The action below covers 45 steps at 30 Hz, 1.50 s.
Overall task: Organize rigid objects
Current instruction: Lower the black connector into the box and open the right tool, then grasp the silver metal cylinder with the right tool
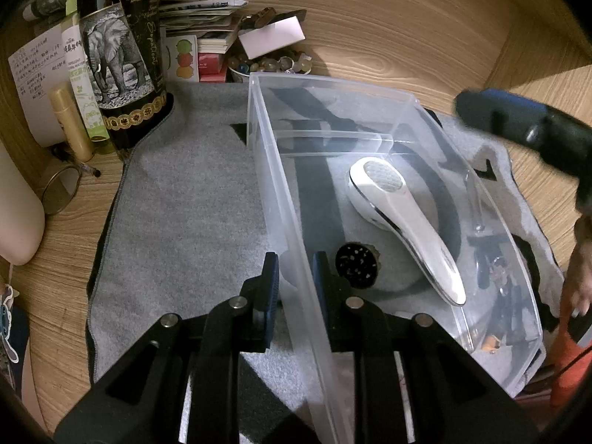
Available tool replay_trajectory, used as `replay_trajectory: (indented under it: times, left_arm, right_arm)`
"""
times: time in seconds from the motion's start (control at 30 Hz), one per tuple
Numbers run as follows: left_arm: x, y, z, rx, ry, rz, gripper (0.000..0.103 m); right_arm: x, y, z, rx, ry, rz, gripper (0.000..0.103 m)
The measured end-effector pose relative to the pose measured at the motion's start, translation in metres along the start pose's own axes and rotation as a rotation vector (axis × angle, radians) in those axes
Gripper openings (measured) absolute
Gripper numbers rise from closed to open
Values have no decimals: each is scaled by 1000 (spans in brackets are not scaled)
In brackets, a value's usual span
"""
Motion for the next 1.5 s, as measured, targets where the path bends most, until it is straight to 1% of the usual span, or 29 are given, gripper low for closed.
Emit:
replay_trajectory:
  times: [0.17,0.3,0.37,0.47,0.63,0.9,1.0,1.07,1.13,1.17,1.23,1.27,1.33,1.43,1.5]
  left_arm:
    - [0,0,0,0,0,-1,19]
    - [0,0,0,-1,0,-1,19]
    - [1,0,0,-1,0,-1,19]
    - [0,-1,0,-1,-1,-1,19]
    - [0,-1,0,0,-1,-3,19]
    - [0,0,-1,0,0,-3,19]
    - [0,0,-2,1,3,-4,19]
    - [0,0,-3,1,4,-3,19]
    - [0,0,-4,1,5,-2,19]
    - [0,1,-4,0,5,-1,19]
    - [-1,0,-4,0,4,-2,19]
    - [0,1,-4,0,4,-1,19]
    - [-1,1,-4,0,4,-1,19]
    - [0,1,-4,0,4,-1,19]
    - [-1,1,-4,0,5,-2,19]
  right_arm:
    - [2,-40,22,-98,-48,-71,78]
    - [-6,-77,27,-156,-55,-160,78]
    - [-14,-93,25,-170,-43,-210,78]
    - [-29,-114,17,-193,-8,-268,78]
    - [-57,-137,-3,-221,80,-315,78]
    - [-95,-150,-25,-199,182,-369,77]
    - [-103,-150,-31,-191,209,-371,67]
    - [-104,-149,-30,-197,198,-357,61]
    - [-103,-146,-28,-183,190,-354,41]
    - [-102,-146,-27,-176,188,-353,36]
    - [-101,-144,-27,-177,183,-347,18]
    - [-101,-143,-27,-171,180,-344,16]
    - [-101,-139,-24,-176,172,-333,15]
    - [-98,-133,-23,-149,150,-324,15]
    - [-94,-128,-19,-151,127,-303,15]
Point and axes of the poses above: each gripper's, at about its wrist camera, not at the fingertips, and z roughly against the way its jaws point, y to its left, x to its top, the point moved 4 cm from there along -z, roughly the way its jaws point, and after that the axes turned 15 degrees about x, right-handed, at the moved point
